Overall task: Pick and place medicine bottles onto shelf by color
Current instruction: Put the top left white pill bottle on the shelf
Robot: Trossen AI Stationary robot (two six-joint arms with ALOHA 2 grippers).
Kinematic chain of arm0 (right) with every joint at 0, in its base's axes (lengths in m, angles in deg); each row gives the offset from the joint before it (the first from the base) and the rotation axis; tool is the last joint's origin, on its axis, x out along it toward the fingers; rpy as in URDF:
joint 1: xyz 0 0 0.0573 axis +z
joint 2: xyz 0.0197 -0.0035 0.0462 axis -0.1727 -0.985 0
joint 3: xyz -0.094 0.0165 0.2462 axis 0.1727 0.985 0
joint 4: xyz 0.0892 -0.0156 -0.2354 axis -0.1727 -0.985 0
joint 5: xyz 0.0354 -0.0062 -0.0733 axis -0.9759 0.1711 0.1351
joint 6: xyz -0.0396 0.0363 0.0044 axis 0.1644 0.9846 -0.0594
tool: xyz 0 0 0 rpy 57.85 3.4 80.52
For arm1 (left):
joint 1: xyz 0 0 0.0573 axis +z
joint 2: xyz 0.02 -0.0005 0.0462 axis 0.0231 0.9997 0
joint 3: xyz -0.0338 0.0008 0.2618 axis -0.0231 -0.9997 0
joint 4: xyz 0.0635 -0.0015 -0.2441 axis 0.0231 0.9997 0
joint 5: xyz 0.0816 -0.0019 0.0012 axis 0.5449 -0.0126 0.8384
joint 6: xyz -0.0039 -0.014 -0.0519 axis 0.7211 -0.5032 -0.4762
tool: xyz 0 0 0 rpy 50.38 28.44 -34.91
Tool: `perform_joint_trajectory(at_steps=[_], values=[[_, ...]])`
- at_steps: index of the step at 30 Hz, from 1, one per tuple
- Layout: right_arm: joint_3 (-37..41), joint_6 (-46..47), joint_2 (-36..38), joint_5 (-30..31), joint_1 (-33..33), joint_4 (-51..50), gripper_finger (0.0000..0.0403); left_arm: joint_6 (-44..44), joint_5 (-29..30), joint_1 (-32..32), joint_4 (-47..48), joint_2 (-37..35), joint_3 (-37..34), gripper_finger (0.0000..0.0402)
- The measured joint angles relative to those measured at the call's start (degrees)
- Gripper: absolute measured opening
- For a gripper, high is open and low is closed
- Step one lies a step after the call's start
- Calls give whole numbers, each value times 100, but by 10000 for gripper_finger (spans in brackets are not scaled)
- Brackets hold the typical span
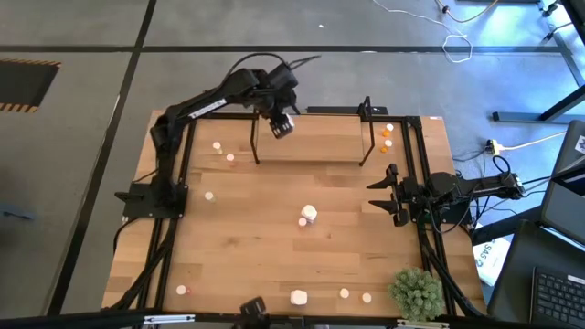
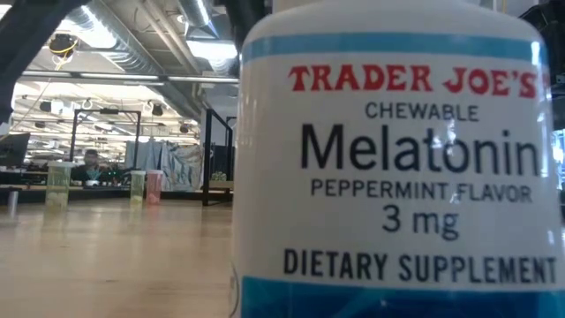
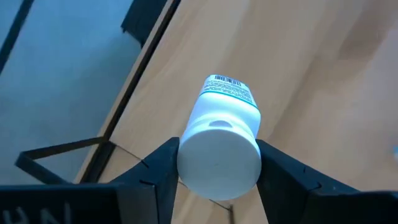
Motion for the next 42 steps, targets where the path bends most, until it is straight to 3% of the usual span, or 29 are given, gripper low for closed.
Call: perform_joint_trajectory(at_steps=[12, 27, 36, 42], values=[[-1, 0, 0, -1, 0, 0, 223, 313, 19, 224, 266, 774, 0, 167], [1, -4, 0, 0, 0, 1, 223, 1177, 48, 228, 200, 1052, 0, 167], [1, -277, 0, 1018, -2, 132, 223, 1152, 61, 355, 141, 1052, 0, 167], [1, -617, 0, 1342, -2, 153, 223, 1115, 39, 371, 138, 1052, 0, 167]])
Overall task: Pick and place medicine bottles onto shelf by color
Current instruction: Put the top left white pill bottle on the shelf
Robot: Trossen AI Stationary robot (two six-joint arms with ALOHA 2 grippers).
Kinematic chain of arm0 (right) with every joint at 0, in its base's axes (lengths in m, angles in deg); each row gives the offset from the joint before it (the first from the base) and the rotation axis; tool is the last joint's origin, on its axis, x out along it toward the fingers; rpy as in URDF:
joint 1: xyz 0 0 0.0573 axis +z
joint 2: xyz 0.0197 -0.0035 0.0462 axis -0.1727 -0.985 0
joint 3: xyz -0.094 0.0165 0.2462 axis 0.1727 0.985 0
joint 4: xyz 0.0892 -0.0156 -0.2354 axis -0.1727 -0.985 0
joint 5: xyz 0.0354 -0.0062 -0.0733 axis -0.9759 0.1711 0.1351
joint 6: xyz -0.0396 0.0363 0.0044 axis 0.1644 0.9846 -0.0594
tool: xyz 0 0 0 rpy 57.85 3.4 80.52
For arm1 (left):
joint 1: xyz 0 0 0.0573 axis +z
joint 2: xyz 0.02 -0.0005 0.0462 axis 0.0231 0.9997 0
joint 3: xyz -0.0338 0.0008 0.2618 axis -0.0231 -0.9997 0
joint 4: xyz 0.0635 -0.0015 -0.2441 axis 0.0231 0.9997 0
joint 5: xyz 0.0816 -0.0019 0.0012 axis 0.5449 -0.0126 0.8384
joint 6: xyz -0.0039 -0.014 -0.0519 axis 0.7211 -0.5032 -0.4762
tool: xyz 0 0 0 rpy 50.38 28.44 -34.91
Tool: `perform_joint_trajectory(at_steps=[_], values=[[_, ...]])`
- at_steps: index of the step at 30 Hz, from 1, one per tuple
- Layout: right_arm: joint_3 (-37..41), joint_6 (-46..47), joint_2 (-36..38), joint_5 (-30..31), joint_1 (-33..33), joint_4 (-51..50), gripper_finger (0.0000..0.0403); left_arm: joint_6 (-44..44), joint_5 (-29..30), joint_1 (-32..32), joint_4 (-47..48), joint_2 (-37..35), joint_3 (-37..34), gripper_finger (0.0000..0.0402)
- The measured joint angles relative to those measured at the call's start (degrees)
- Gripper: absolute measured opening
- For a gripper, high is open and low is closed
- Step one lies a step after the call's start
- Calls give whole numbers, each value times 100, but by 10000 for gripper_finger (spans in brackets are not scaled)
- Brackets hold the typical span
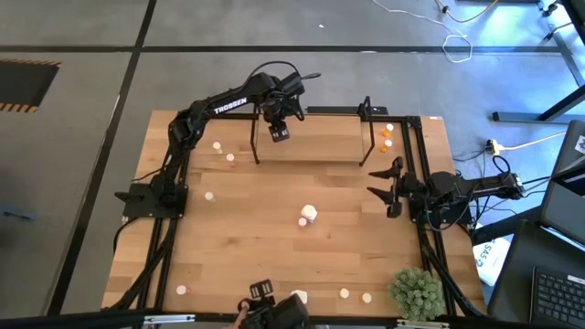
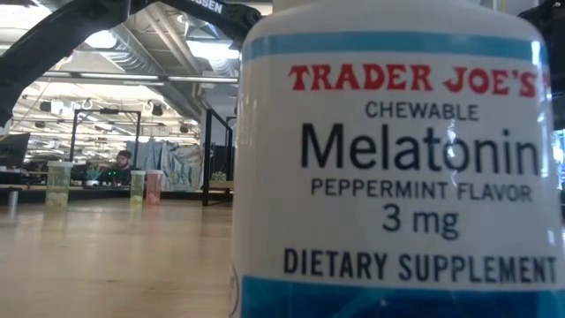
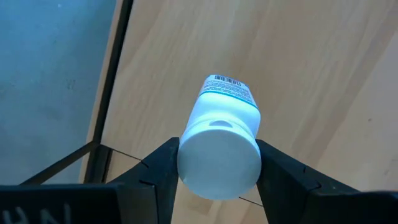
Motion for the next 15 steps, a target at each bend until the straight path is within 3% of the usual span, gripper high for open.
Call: perform_joint_trajectory(at_steps=[5, 11, 15], values=[[0, -297, 0, 270, 0, 20, 223, 2, 122, 12, -50, 31, -2, 167], [-1, -430, 0, 1150, 0, 58, 223, 2, 186, 102, -47, 31, -2, 167], [-1, -443, 0, 1233, 0, 61, 223, 3, 190, 104, -52, 31, -2, 167]])
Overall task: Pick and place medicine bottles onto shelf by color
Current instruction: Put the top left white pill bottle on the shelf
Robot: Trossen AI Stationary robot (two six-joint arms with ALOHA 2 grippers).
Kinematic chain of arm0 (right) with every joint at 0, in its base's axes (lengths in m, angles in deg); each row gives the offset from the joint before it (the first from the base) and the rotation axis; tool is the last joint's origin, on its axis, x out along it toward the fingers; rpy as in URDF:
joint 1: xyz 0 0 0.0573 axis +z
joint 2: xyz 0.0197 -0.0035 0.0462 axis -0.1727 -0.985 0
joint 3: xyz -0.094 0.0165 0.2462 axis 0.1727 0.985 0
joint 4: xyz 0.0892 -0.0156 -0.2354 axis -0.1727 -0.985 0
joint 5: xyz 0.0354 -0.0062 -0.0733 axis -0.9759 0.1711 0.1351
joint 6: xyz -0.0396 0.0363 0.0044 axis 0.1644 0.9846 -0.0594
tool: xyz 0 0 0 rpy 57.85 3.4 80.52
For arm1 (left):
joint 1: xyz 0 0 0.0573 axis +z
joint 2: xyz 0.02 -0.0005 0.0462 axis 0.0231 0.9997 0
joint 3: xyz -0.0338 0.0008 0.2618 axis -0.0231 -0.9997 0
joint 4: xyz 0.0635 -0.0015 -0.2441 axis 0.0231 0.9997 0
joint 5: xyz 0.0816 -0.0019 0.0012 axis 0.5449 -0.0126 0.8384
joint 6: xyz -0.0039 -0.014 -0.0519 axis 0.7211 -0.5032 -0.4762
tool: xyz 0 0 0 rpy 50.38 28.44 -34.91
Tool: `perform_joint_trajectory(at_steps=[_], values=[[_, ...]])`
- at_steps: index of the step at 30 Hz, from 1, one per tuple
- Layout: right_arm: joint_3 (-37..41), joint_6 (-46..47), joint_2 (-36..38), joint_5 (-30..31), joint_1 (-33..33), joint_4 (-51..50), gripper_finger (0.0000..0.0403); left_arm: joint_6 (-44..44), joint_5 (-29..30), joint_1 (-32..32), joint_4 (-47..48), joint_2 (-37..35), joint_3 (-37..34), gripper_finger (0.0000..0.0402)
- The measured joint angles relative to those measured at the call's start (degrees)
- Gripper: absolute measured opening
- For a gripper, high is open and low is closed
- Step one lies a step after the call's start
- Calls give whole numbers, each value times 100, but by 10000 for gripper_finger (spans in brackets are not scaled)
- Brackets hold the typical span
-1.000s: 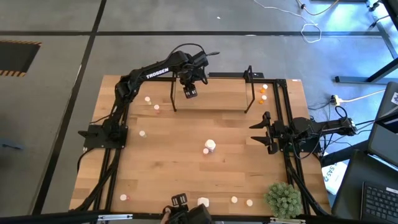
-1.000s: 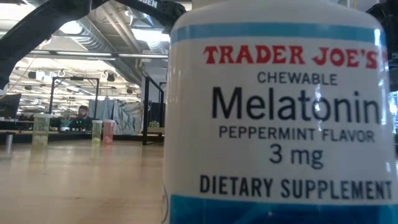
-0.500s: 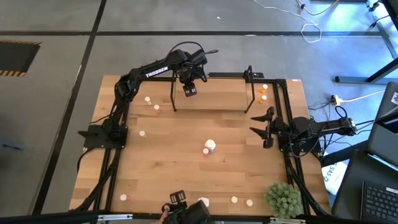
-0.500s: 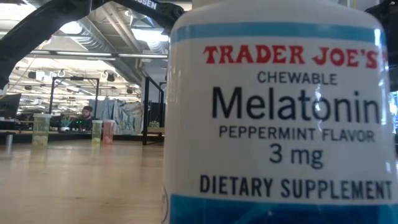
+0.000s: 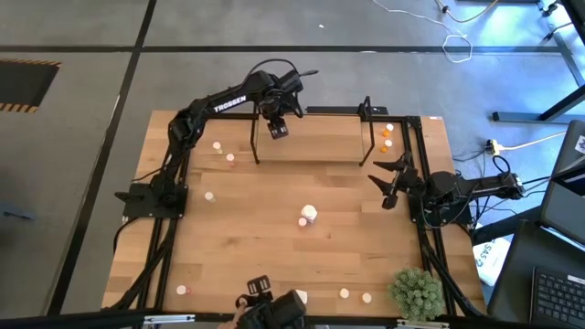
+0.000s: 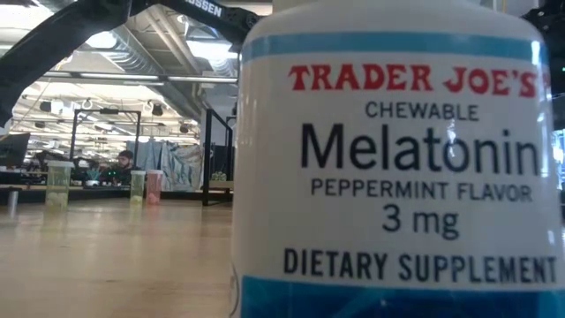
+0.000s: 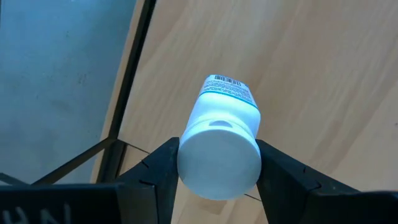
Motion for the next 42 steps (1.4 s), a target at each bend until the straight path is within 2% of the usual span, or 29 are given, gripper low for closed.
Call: perform_joint_trajectory(at_steps=[19, 22, 26, 34, 42], values=[[0, 0, 0, -21, 0, 0, 223, 33, -3, 42, 48, 0, 0, 167], [1, 0, 0, -23, 0, 0, 223, -112, 244, 44, 50, 0, 0, 167], [0, 1, 0, -28, 0, 0, 223, 183, -235, 145, 23, 0, 0, 167], [0, 2, 0, -28, 0, 0, 223, 683, -46, 139, -2, 28, 0, 167], [1, 2, 2, -26, 0, 0, 223, 805, -165, 157, -7, 173, -9, 167]])
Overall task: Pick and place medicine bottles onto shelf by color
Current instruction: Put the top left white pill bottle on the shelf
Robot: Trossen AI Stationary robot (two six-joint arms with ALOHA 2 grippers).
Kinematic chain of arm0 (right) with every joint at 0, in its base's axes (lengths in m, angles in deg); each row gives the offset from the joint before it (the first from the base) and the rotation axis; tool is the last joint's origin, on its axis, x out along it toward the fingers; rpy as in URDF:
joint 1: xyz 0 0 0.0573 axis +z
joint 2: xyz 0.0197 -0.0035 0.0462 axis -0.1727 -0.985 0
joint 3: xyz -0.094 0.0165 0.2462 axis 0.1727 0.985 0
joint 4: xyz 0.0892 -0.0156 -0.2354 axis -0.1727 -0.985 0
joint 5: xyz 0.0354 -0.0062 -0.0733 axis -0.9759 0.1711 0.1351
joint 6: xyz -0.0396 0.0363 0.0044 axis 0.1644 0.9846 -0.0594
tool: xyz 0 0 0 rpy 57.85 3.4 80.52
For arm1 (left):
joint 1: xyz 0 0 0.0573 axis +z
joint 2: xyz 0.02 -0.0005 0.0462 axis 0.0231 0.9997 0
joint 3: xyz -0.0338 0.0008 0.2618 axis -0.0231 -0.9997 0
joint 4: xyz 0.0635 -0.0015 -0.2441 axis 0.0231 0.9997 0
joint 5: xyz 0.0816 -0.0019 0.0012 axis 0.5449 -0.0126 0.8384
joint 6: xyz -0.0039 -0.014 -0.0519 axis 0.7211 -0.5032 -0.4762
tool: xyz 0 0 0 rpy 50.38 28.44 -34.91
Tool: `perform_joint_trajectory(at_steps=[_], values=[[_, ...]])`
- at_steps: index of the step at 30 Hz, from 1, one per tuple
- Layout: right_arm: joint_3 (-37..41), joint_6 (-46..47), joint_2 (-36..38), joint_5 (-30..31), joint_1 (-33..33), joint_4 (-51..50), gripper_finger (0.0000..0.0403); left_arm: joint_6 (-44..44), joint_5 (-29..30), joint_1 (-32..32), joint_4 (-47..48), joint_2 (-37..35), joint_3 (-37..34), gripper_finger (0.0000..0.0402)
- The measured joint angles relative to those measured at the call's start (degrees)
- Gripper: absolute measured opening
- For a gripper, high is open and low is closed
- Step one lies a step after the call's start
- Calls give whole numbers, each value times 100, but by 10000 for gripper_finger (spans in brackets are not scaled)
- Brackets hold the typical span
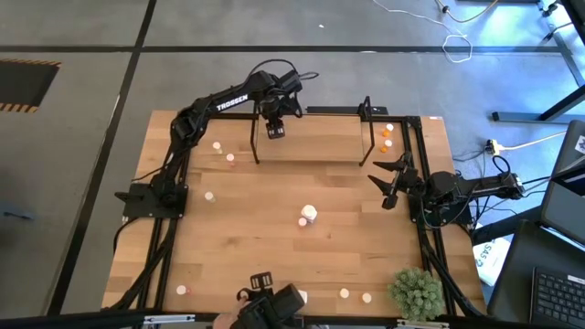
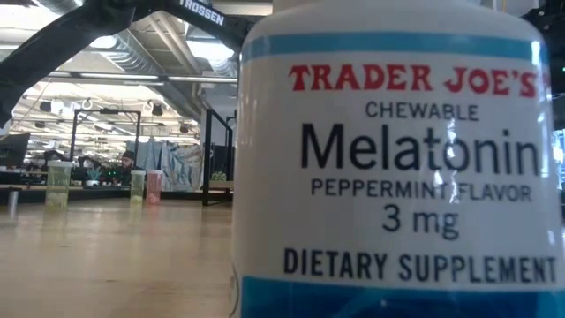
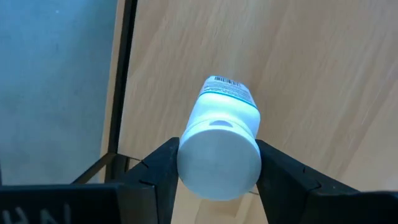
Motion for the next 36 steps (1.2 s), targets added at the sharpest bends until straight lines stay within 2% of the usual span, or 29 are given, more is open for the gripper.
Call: perform_joint_trajectory(at_steps=[18, 36], values=[[-2, 0, 0, 1, 0, 0, 223, -197, 185, 7, -52, -15, 4, 175], [-1, 0, 0, 1, 1, -2, 223, -166, 199, 7, -54, -15, 4, 228]])
